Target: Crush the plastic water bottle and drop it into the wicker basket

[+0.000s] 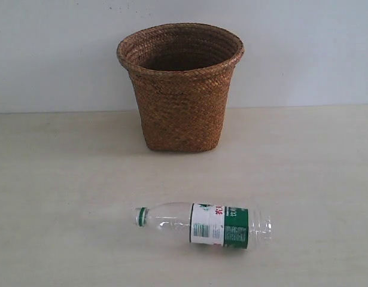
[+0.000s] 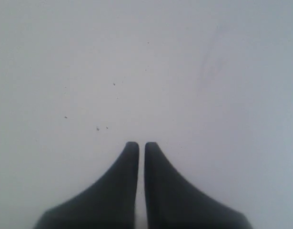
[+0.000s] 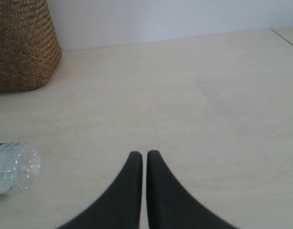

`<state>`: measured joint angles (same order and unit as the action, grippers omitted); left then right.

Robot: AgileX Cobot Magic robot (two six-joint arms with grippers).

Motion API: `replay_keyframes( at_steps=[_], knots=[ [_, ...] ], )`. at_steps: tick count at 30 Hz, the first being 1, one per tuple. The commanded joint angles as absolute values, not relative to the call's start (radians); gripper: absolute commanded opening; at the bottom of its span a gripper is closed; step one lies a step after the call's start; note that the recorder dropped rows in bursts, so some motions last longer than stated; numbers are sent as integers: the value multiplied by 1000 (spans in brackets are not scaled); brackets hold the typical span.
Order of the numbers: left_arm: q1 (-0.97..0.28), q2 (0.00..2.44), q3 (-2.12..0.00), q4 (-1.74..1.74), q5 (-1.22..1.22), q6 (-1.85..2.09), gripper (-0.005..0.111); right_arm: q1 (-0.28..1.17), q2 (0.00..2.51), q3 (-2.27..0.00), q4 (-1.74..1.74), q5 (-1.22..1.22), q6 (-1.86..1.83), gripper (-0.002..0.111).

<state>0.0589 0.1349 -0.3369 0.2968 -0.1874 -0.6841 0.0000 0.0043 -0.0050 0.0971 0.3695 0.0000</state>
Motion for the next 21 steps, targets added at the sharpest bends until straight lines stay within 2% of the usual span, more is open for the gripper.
replay_keyframes(
  at_steps=[1, 6, 10, 13, 18, 21],
  knots=[
    [60, 268, -453, 369, -151, -629, 4, 0, 0, 0, 97, 358, 0, 0],
    [60, 449, -625, 511, 125, -561, 4, 0, 0, 0, 97, 358, 0, 0],
    [58, 616, -737, 427, 381, -416, 4, 0, 0, 0, 97, 358, 0, 0],
    [58, 731, -793, 149, 482, -122, 4, 0, 0, 0, 97, 358, 0, 0],
    [58, 888, -859, -504, 683, 600, 4, 0, 0, 0, 97, 358, 0, 0],
    [58, 976, -876, -741, 855, 803, 4, 1, 0, 0, 97, 356, 0, 0]
  ],
)
